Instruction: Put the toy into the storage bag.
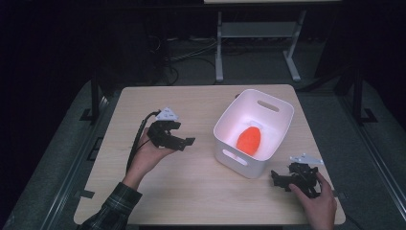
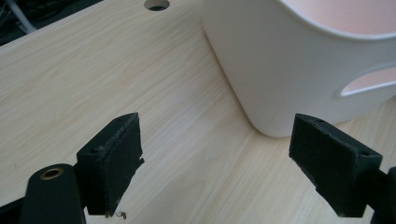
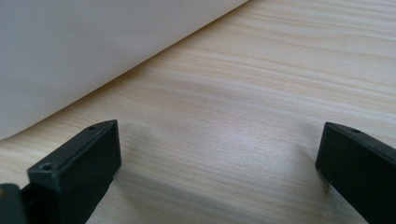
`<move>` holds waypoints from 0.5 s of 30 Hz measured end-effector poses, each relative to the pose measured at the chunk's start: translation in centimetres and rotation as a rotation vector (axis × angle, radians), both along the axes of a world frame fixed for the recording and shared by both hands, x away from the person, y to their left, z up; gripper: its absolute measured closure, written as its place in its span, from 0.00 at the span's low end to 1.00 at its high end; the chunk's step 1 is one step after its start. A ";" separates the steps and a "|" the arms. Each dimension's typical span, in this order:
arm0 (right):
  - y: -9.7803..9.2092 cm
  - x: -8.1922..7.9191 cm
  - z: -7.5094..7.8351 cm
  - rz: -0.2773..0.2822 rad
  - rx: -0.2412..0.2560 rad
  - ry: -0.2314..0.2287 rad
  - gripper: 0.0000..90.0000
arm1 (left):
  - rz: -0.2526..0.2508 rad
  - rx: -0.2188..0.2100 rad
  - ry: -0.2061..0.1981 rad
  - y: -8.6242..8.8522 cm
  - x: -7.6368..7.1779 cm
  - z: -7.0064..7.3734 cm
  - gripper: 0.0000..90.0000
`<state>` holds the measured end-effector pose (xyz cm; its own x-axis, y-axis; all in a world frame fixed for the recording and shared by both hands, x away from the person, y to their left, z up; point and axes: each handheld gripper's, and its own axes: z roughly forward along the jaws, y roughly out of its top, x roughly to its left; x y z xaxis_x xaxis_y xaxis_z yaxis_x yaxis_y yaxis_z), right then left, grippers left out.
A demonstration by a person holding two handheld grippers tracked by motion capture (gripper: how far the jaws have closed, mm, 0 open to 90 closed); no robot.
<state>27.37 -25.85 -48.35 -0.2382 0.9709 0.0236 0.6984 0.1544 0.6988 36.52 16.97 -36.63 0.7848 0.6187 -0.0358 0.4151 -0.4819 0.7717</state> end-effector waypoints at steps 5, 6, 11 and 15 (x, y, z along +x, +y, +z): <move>0.0 0.0 0.0 -0.001 0.002 0.002 0.00 | 0.012 -0.012 -0.002 0.9 -0.7 -0.9 0.18; 0.0 0.0 0.0 0.004 -0.003 -0.003 0.00 | 0.013 -0.007 -0.007 1.0 -0.8 -1.0 0.18; 0.0 0.0 0.0 0.002 -0.002 -0.002 0.00 | 0.020 -0.009 -0.010 1.7 -1.3 -1.8 0.18; 0.0 0.0 0.0 0.002 -0.002 -0.002 0.00 | 0.030 -0.002 -0.015 2.2 -1.8 -2.6 0.18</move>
<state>27.38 -25.87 -48.36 -0.2401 0.9705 0.0212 0.6966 0.1570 0.7000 34.72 19.18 -39.21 0.7665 0.6418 -0.0254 0.4178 -0.4681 0.7787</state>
